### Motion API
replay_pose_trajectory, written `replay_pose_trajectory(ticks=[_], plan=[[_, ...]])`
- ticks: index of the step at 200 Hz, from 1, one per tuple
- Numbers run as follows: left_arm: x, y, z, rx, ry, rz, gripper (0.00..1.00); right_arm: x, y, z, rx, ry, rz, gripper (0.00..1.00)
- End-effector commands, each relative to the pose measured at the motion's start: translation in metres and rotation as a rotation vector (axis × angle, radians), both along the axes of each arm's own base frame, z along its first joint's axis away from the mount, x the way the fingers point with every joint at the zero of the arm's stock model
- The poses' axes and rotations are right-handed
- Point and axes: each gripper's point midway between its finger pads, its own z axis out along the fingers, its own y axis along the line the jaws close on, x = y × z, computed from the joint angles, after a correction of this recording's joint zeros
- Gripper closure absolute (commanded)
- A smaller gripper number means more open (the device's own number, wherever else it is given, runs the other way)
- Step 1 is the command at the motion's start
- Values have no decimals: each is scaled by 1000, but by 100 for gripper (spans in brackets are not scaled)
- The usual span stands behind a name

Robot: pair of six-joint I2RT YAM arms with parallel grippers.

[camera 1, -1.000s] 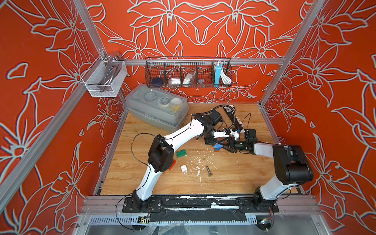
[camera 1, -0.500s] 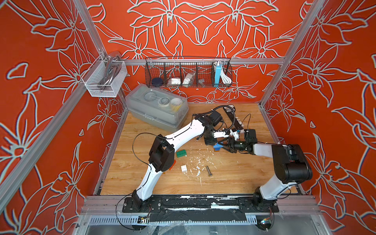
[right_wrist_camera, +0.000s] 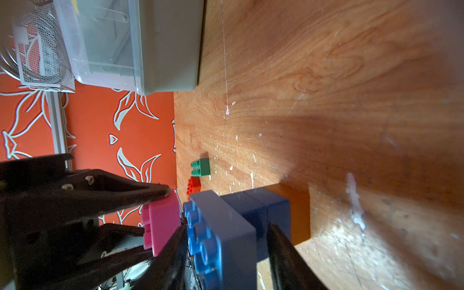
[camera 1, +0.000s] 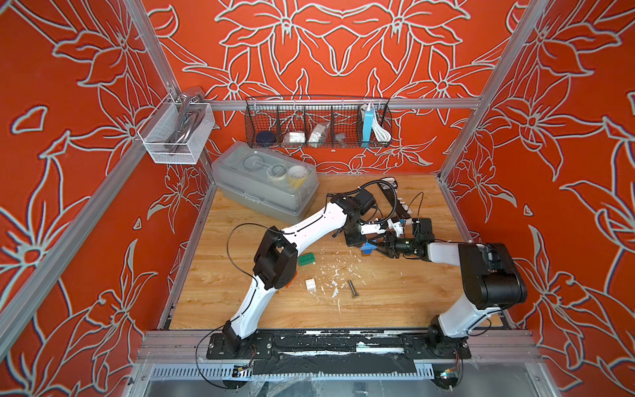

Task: Assemble a spoon with lego
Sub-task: Assemble the lego brick with the lego brick.

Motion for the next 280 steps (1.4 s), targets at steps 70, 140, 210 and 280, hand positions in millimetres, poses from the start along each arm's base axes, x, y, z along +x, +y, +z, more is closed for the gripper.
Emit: replay_pose_trajectory(ticks=[70, 140, 210, 280], plan=[[-2, -6, -4, -16, 27, -3, 100, -5, 1, -8, 9, 28, 10, 49], [-2, -5, -11, 0, 26, -24, 100, -5, 1, -9, 8, 35, 11, 49], [-1, -2, -8, -9, -44, -79, 100, -5, 1, -10, 5, 38, 13, 50], [-12, 0, -7, -24, -52, -196, 100, -5, 1, -10, 1, 38, 15, 50]])
